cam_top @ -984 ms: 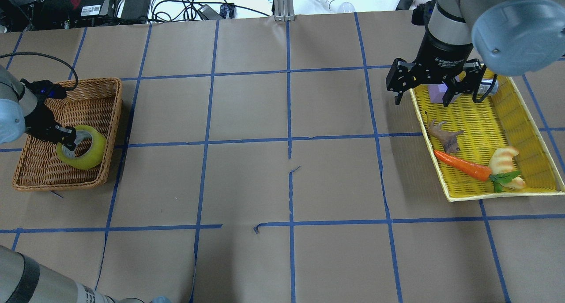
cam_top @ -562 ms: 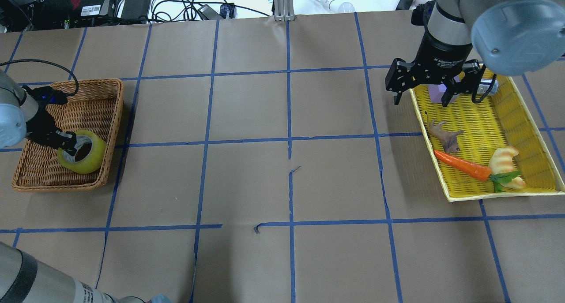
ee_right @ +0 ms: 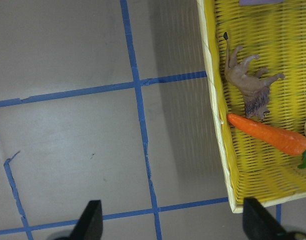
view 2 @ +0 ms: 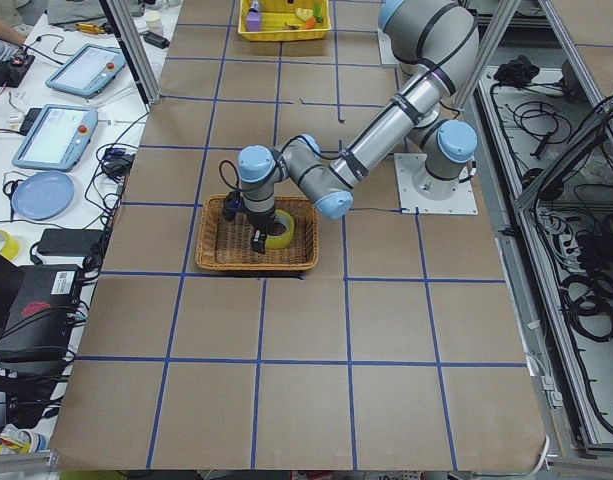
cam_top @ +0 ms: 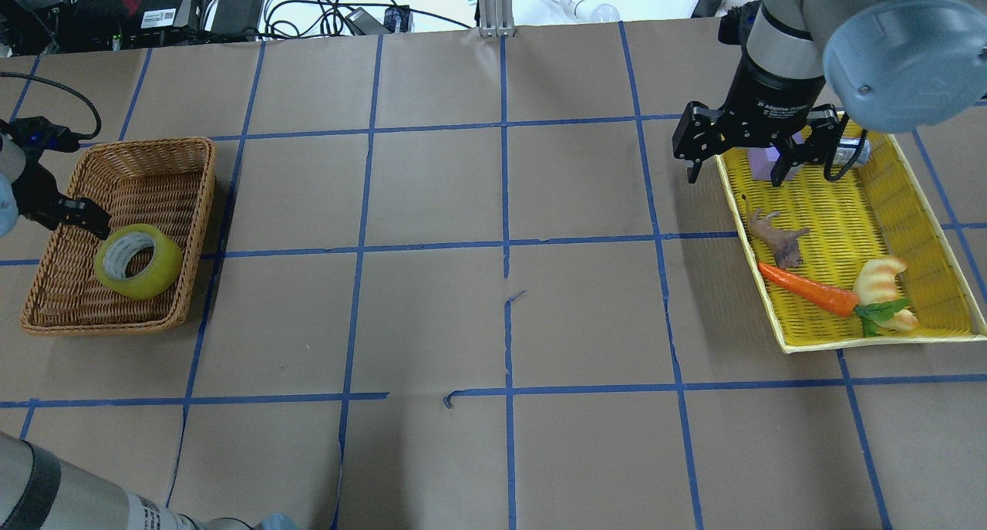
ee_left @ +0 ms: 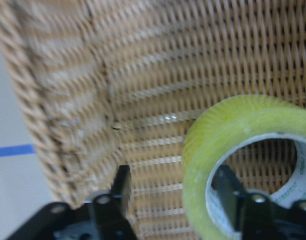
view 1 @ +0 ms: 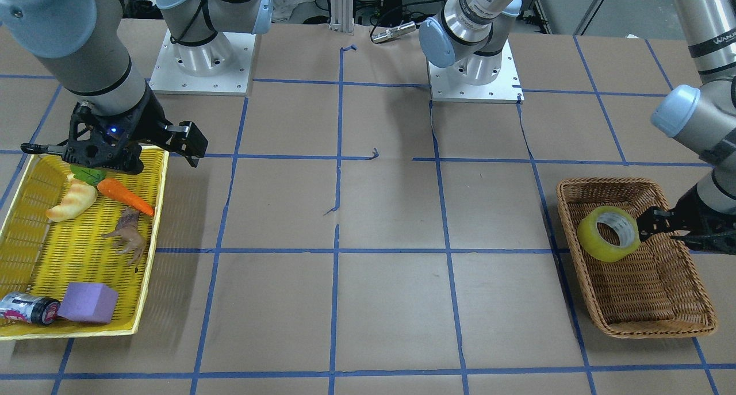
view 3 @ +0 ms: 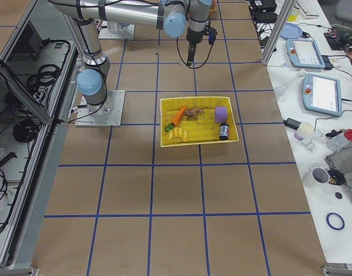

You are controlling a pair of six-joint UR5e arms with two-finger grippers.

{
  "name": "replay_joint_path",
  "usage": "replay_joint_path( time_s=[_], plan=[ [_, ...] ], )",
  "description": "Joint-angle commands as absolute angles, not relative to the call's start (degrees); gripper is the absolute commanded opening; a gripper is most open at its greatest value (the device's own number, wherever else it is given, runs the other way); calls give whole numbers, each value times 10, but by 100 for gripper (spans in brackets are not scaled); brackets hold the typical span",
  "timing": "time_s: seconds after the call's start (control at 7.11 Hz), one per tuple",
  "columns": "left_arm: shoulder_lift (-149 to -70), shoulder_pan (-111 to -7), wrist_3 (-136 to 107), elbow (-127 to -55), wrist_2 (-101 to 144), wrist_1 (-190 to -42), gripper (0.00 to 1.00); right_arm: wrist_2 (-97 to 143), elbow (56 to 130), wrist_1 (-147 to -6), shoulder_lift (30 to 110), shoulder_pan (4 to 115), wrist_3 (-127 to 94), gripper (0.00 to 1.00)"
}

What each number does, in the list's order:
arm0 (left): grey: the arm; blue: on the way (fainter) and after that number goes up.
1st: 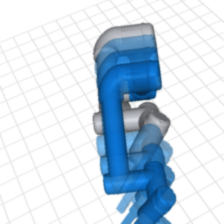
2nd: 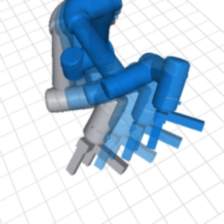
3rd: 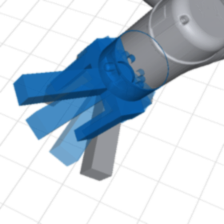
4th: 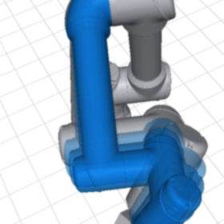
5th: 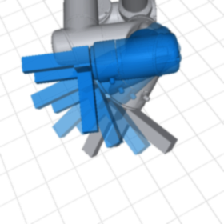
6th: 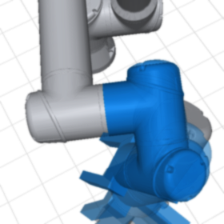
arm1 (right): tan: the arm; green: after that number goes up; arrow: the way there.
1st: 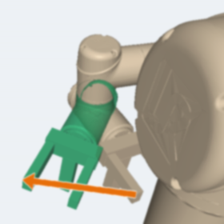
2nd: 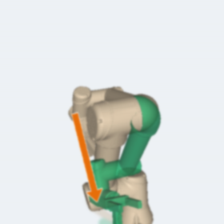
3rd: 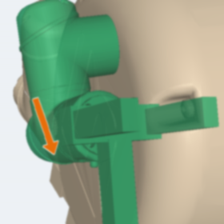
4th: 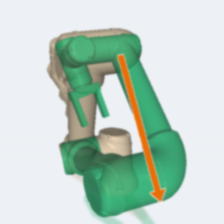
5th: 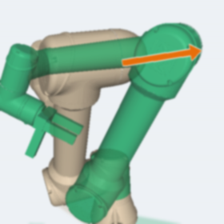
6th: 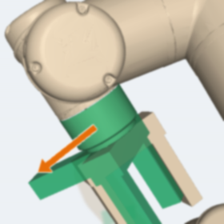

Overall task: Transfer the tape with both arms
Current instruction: 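Open the left gripper to release the tape in the basket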

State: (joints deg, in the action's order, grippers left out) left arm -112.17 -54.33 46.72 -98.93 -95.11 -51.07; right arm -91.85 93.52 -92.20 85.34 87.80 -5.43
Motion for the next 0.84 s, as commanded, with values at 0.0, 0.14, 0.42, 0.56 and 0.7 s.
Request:
replay_joint_path(
  time_s=[0.0, 0.14, 0.42, 0.56, 0.7],
  plan=[
    [-1094, -583, 455, -953, -940, -515, 100, -918, 935, -922, 853, 878, -53, 100],
    [-1079, -608, 392, -952, -938, -537, 100, -918, 935, -922, 853, 878, -52, 100],
    [-1043, -651, 285, -952, -901, -615, 100, -919, 934, -922, 853, 878, -50, 100],
    [-1025, -678, 232, -952, -901, -647, 100, -921, 934, -922, 853, 878, -49, 100],
    [-1002, -710, 172, -950, -901, -688, 100, -919, 934, -922, 853, 878, -51, 100]
  ],
)
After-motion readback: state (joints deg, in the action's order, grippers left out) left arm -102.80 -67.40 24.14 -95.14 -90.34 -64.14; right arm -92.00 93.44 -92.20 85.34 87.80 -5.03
